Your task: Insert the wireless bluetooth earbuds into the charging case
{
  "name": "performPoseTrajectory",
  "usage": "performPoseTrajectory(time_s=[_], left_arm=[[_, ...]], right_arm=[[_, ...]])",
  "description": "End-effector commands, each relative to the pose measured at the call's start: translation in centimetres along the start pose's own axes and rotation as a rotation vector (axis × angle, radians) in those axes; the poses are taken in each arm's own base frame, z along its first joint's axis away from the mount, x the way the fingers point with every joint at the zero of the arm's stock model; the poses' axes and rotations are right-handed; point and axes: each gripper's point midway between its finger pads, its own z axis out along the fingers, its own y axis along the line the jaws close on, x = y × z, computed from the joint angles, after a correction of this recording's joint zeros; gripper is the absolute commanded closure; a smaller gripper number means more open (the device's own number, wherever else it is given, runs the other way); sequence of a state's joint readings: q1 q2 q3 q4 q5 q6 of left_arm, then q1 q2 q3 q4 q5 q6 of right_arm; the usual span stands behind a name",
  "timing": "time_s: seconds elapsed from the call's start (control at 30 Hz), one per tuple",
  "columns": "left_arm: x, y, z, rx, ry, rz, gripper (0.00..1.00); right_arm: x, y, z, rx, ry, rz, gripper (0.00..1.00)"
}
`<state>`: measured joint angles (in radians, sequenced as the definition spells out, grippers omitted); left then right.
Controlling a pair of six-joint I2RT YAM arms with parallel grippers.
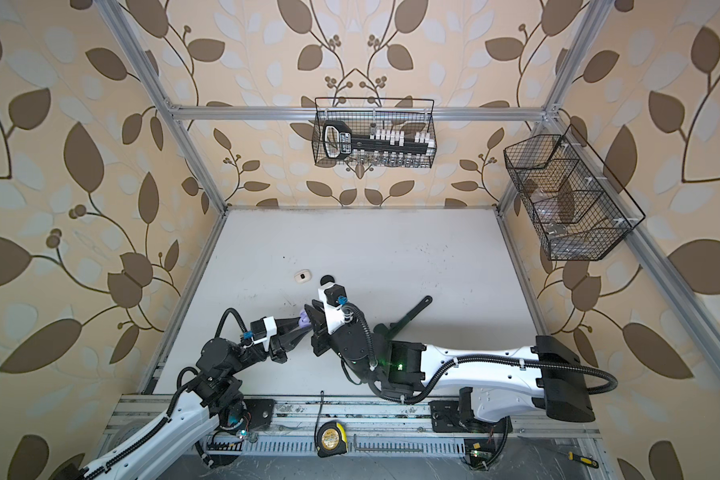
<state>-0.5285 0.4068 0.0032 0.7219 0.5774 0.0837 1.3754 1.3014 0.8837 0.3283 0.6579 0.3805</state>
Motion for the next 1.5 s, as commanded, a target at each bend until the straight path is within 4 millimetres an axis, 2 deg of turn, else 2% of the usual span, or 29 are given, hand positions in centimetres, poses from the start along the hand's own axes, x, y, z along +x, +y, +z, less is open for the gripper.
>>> performPoseTrajectory(time_s=[0.0,0.13,0.33,0.43,0.57,0.7,0.87,1.1,1.3,1.47], left_arm=[[-0.7,-0.5,-0.2,0.028,-0.035,0.044,1.00],[-0.7,-1.0,-0.1,0.055,-0.033,0.054,1.00],[-0.4,-2.3,-0.3,0.136,-0.029,0.087,1.00],[-0.6,-3.1,-0.4,0.181,-0.036,0.102,1.00],[-0.6,-3.5,-0.4,0.204,-0.038,0.106,1.00],[-0.6,-3.5,-0.5,0.204,-0.039,0.105,1.00],[-0.8,-3.6,-0.5,0.210,-0.045,0.107,1.00],[-0.9,-3.8,-0.6,0.221,-0.051,0.106,1.00],[-1.0,-3.6,-0.5,0.209,-0.052,0.104,1.00],[-0.8,-3.3,-0.4,0.190,-0.042,0.097,1.00]], right_arm=[[0.3,0.5,0.4,0.005,0.012,-0.020,0.80],[-0.3,-1.4,0.2,0.072,0.005,-0.039,0.76],[-1.3,-3.4,0.0,0.067,0.015,-0.031,0.74],[-1.0,-3.8,0.7,0.012,0.052,-0.040,0.73],[0.1,-3.7,1.5,-0.072,0.113,-0.090,0.71],[0.8,-3.4,1.4,-0.107,0.129,-0.155,0.64],[1.4,-3.1,1.4,-0.133,0.139,-0.190,0.62],[3.2,-4.5,2.8,-0.080,0.191,-0.220,0.63],[4.1,-3.4,2.9,-0.118,0.208,-0.262,0.64],[3.7,-2.3,2.0,-0.158,0.174,-0.287,0.64]])
